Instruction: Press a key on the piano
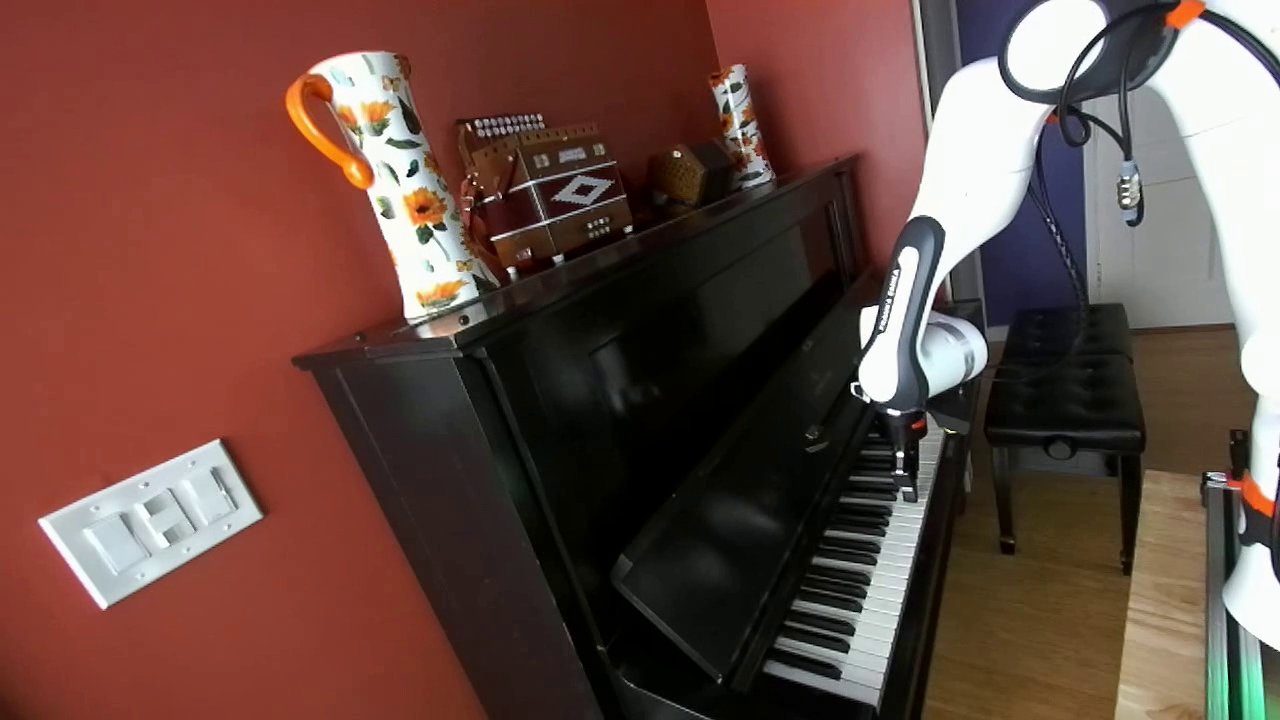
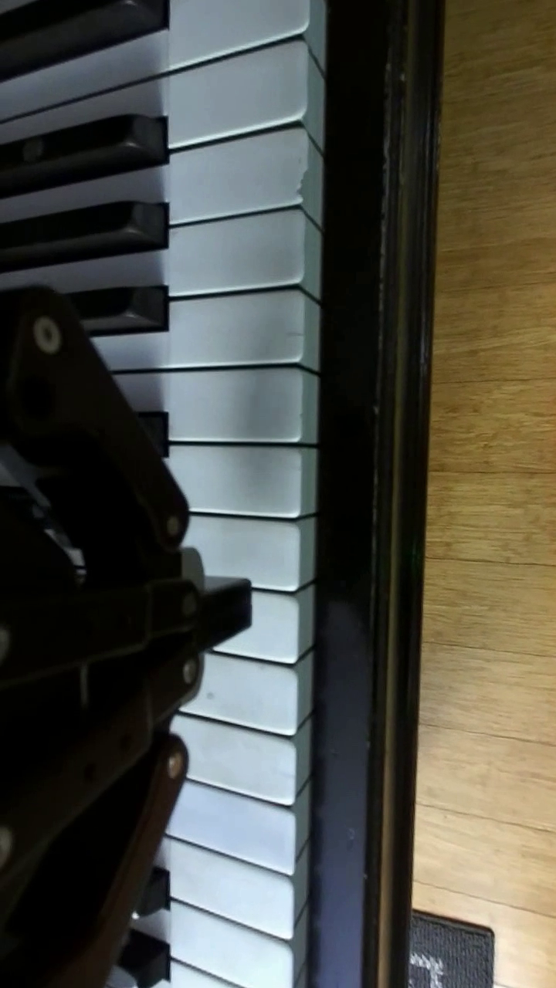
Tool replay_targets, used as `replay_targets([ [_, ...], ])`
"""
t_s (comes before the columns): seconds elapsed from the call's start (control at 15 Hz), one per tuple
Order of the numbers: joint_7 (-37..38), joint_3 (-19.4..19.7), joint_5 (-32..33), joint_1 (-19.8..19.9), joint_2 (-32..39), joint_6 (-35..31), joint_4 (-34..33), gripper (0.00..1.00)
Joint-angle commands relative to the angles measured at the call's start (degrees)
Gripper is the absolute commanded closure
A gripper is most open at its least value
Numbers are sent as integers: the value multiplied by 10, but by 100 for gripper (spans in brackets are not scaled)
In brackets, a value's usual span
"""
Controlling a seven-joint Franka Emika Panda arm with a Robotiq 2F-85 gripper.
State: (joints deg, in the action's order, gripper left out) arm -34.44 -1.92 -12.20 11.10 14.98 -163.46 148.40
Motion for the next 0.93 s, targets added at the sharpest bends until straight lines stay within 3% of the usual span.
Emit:
replay_targets([
  [0.0, -5, -17, 12, 23, 22, -19, -8, 100],
  [0.87, 2, -30, 36, 48, 41, -41, -14, 100],
])
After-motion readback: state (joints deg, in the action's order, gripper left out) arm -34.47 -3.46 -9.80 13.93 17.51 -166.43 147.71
